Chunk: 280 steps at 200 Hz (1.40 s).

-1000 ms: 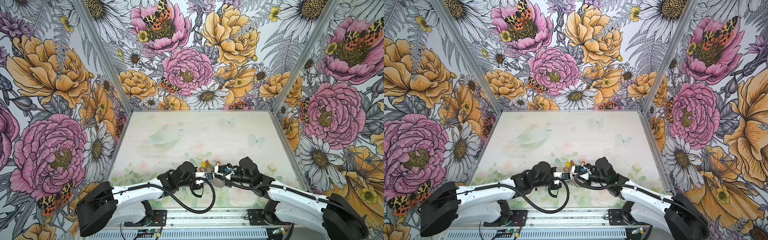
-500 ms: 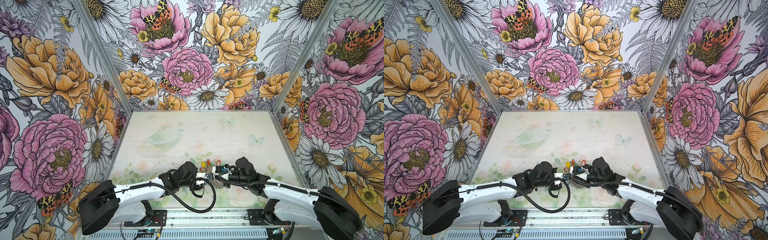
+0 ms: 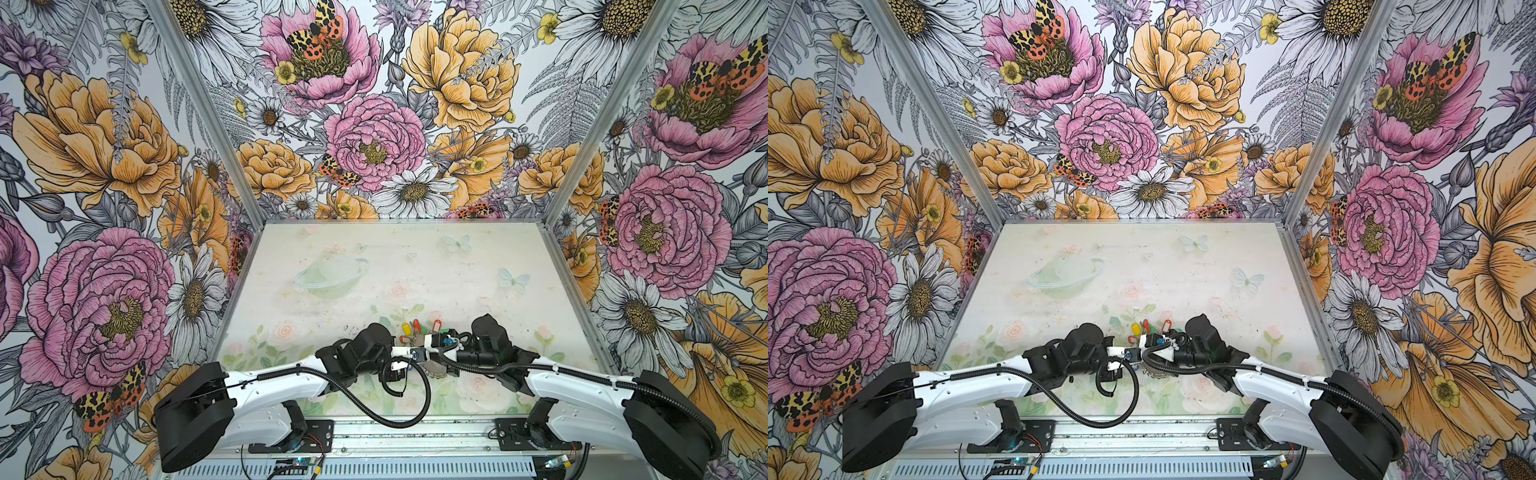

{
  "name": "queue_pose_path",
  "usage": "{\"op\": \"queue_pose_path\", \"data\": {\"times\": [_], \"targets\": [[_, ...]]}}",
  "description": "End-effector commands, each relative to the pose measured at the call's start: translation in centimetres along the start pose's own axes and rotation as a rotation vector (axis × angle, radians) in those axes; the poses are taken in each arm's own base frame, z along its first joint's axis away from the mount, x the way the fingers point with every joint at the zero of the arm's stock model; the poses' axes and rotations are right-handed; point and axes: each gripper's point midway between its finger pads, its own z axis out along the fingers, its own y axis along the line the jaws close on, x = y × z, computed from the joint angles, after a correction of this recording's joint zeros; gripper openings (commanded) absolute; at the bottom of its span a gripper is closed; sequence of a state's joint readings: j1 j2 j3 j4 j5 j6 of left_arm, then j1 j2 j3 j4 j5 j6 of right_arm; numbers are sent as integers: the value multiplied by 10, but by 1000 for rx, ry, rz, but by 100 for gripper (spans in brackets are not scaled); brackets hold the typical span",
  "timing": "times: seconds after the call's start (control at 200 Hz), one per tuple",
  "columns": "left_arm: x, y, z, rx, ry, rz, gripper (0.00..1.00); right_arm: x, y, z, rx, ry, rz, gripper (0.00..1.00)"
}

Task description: Put the keys on the keyring

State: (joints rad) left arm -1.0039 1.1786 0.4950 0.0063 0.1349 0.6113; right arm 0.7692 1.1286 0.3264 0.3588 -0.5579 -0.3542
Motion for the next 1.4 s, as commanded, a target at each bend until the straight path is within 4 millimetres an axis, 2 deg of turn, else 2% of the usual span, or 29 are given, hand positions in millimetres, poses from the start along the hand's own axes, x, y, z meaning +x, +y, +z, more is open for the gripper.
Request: {"op": "queue_pose_path", "data": {"times": [0.0,0.265,0.535,0.951,1.181,1.396], "targets": [[-21,15,-8,-50,-92,-11,0,10,19,0,-72,4,-53,17],[-22,18,-11,-63,-108,-9,0,14,24,3,-97,6,-73,19],[-24,10,-8,-16,-120,-13,0,9,13,5,-45,-2,-82,19],[-30,6,-10,14,-143,-21,0,16,8,10,-35,32,-53,9],[-31,6,-12,8,-155,-20,0,19,5,10,-14,45,-57,15],[-34,6,-15,8,-171,-21,0,18,4,12,-10,32,-59,15]]}}
